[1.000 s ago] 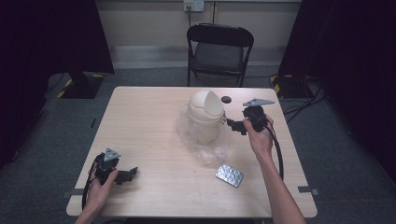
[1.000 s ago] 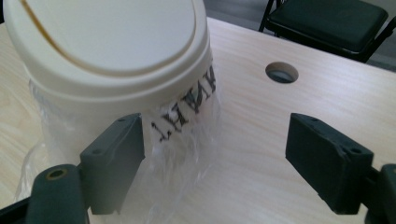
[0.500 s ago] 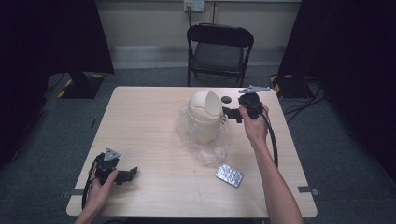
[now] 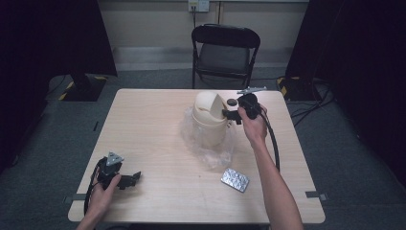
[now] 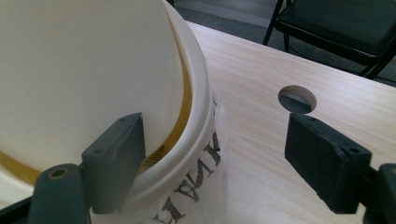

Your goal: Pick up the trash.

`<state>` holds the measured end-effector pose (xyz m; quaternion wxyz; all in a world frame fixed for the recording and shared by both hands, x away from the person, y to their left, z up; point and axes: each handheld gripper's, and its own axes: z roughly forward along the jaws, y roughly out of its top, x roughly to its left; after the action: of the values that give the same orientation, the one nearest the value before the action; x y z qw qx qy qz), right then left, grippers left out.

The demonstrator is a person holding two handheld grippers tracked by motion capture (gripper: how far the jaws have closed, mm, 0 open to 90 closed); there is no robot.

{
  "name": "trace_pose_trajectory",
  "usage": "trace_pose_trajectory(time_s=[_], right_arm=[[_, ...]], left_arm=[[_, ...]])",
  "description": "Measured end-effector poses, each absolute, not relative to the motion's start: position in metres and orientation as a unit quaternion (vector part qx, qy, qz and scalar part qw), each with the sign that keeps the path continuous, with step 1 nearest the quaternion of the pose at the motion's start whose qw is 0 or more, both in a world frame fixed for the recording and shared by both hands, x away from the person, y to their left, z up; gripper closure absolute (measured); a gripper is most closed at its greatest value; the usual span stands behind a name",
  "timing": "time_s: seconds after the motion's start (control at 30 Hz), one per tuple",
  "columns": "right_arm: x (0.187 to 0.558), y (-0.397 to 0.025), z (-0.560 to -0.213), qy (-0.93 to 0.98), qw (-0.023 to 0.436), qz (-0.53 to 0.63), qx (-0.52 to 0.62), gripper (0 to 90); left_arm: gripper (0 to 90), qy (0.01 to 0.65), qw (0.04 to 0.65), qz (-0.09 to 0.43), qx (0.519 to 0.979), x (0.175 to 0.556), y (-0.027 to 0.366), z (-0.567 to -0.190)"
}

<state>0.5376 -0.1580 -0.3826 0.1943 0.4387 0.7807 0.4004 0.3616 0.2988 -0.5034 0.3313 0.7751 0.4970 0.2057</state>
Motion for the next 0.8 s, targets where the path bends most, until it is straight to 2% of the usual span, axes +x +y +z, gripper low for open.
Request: trace_pose_trajectory(time_s=[0.8], right_arm=[[0.555,-0.137,-0.404,0.772,0.178,0.412,0.45,18.1]], left_arm=[[0.0,0.498,0.333,0.206,0.774,0.362,0.299,-0.504]])
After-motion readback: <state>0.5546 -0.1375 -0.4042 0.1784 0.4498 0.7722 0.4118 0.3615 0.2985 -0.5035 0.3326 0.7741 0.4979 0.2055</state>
